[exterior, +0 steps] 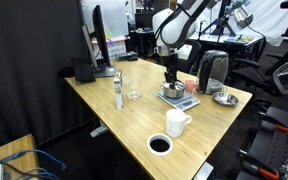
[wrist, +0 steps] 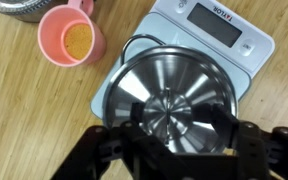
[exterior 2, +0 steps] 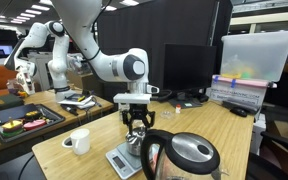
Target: Pick up the lid off the silver pot and put it on the table
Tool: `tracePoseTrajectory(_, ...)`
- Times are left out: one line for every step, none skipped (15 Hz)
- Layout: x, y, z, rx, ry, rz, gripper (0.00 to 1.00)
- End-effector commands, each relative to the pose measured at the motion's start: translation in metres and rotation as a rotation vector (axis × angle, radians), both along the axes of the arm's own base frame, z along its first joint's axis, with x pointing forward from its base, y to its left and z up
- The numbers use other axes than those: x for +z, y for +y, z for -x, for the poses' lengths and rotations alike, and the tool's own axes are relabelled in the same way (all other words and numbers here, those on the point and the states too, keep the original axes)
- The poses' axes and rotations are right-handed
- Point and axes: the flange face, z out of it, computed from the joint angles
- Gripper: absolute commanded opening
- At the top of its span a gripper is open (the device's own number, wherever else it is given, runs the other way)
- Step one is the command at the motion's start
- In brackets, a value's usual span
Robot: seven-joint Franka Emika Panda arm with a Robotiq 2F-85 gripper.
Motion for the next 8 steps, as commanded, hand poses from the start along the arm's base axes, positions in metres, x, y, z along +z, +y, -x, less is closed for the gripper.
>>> tracePoseTrajectory(0.0011, -0.0023, -0.0018, -0.012, 0.015, -0.001, 0.42)
tracePoseTrajectory(0.0018, -0.0024, -0.0024, -0.013, 0.015, -0.002, 0.36)
tracePoseTrajectory(0.002, -0.0025, -0.0027, -0.014, 0.016, -0.002, 0.29)
tracePoseTrajectory(0.0004, -0.0026, -0.0022, -0.014, 0.019, -0.002, 0.22)
tracePoseTrajectory(-0.0009, -0.0028, -0.002, -0.016, 0.021, -0.002, 0.15)
tracePoseTrajectory(0.0015, -0.0035, -0.0029, -0.017, 0.019, -0.004, 0.1)
tracePoseTrajectory(0.0029, -0.004, -0.0031, -0.018, 0.021, -0.004, 0.06)
tracePoseTrajectory(0.0041, -0.0041, -0.0034, -0.018, 0.023, -0.004, 0.04)
